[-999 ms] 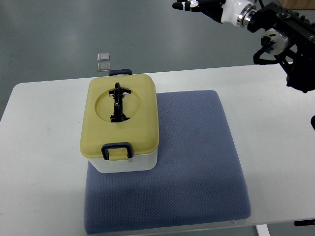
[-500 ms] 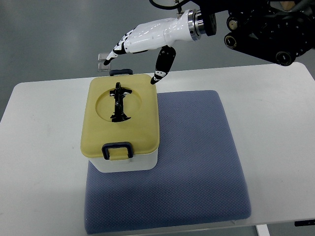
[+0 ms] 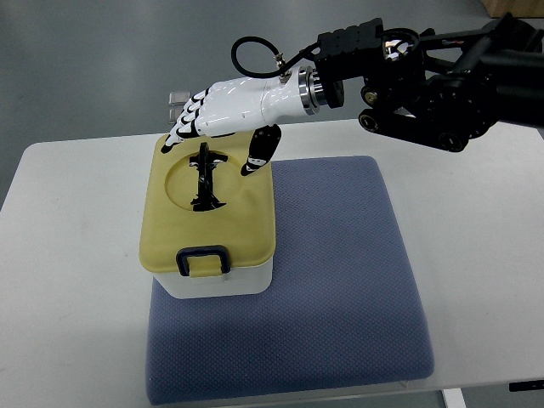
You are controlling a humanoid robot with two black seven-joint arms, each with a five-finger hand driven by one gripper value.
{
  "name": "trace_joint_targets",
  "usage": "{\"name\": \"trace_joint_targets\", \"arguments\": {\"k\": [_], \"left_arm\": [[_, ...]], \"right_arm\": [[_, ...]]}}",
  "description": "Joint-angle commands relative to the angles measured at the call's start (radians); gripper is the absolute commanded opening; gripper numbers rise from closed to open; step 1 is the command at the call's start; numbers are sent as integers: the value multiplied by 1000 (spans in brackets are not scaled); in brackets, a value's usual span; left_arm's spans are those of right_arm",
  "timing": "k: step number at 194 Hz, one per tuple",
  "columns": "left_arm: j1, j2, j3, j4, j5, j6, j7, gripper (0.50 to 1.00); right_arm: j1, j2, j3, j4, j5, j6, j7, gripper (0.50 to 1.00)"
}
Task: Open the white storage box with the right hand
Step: 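Lower the right hand and grasp the black handle on the lid, then lift the yellow lid up off the box with the right hand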
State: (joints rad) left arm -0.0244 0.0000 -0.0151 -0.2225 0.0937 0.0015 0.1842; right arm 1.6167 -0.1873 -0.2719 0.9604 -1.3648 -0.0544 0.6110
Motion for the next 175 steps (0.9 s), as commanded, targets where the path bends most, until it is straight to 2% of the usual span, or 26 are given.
{"name": "trace_joint_targets", "arguments": {"k": [1, 26, 61, 88, 105, 119, 127, 134, 142, 175], "left_arm": [[0, 0, 1, 0, 0, 0, 0, 1000], [0, 0, 1, 0, 0, 0, 0, 1000], [0, 0, 1, 0, 0, 0, 0, 1000], [0, 0, 1, 0, 0, 0, 0, 1000], [0, 0, 0, 0, 0, 0, 0, 1000], [0, 0, 0, 0, 0, 0, 0, 1000], [-2, 0, 0, 0, 0, 0, 0, 1000], [0, 0, 0, 0, 0, 0, 0, 1000], [0, 0, 0, 0, 0, 0, 0, 1000], [0, 0, 0, 2, 0, 0, 0, 1000]], "right_arm": [[-12, 14, -6, -12, 0, -28, 0, 924], [-20, 32, -10, -25, 0, -65, 0, 909], [-40, 54, -29, -41, 0, -102, 0, 840], [-47, 58, -29, -46, 0, -110, 0, 817], [-47, 65, -29, -46, 0, -110, -2, 762], [-47, 68, -29, -48, 0, -110, -2, 674], [-47, 69, -29, -48, 0, -110, -2, 617], [-47, 69, -29, -48, 0, -110, -2, 548], [-46, 69, -29, -48, 0, -110, -4, 500], [-37, 68, -26, -48, 1, -110, -7, 500]]}}
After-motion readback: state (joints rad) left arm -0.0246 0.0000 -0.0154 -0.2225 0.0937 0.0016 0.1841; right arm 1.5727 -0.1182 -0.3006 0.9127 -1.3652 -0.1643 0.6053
